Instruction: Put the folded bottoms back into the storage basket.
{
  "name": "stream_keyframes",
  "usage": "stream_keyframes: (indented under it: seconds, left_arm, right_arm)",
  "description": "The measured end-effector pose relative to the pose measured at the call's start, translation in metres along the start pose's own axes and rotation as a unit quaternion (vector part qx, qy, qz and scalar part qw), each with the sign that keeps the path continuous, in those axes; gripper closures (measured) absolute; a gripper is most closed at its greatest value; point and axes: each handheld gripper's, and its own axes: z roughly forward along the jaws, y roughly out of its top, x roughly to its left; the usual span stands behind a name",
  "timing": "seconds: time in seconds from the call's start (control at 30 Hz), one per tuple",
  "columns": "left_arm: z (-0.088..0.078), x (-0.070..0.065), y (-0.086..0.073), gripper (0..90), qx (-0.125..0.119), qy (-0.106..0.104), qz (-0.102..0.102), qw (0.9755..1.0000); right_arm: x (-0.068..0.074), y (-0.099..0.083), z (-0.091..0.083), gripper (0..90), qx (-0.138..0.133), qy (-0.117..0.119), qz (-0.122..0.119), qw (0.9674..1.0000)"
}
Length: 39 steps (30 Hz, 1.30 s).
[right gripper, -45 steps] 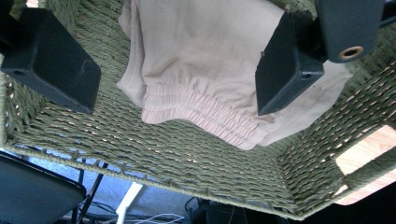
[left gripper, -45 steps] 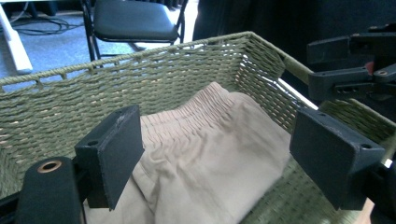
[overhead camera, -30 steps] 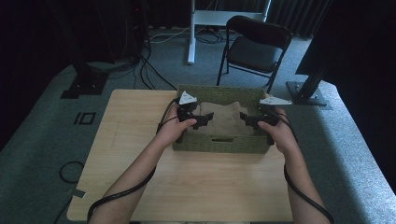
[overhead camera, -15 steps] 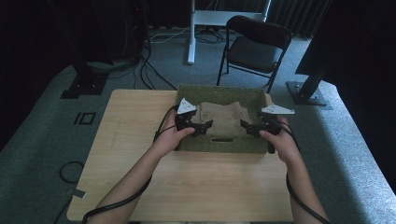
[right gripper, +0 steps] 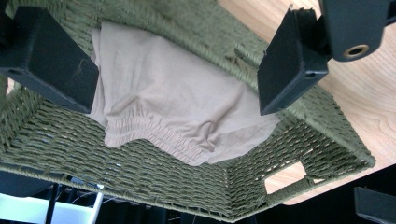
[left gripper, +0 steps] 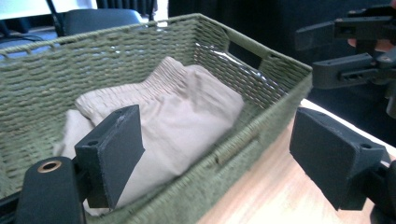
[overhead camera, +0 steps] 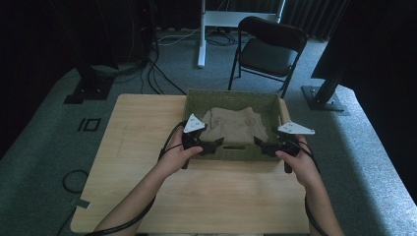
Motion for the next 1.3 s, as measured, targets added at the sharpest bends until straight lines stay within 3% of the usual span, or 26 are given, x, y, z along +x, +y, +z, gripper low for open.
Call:
stream_keyframes:
  seconds: [0.5, 0.87, 0.9, 1.0, 1.3]
  left_arm:
    - [-0.024, -0.014, -0.035, 18.4, 0.003, -0.009, 0.011, 0.9999]
    - [-0.024, -0.012, -0.069, 18.4, 0.033, -0.004, 0.014, 0.9993]
    - [-0.026, -0.010, -0.076, 18.4, 0.036, -0.003, 0.006, 0.9993]
    - [-0.027, -0.010, -0.086, 18.4, 0.045, -0.002, 0.006, 0.9990]
    - [-0.029, -0.002, -0.110, 18.4, 0.070, 0.011, -0.005, 0.9975]
  right_arm:
    - [0.012, -0.043, -0.015, 12.3, 0.011, 0.004, -0.015, 0.9998]
    - [0.013, -0.077, -0.014, 12.3, 0.036, 0.001, -0.004, 0.9994]
    - [0.013, -0.080, -0.013, 12.3, 0.038, 0.000, -0.006, 0.9993]
    - [0.011, -0.097, -0.009, 12.3, 0.056, -0.005, -0.001, 0.9984]
    - [0.006, -0.118, -0.009, 13.6, 0.080, -0.020, 0.008, 0.9966]
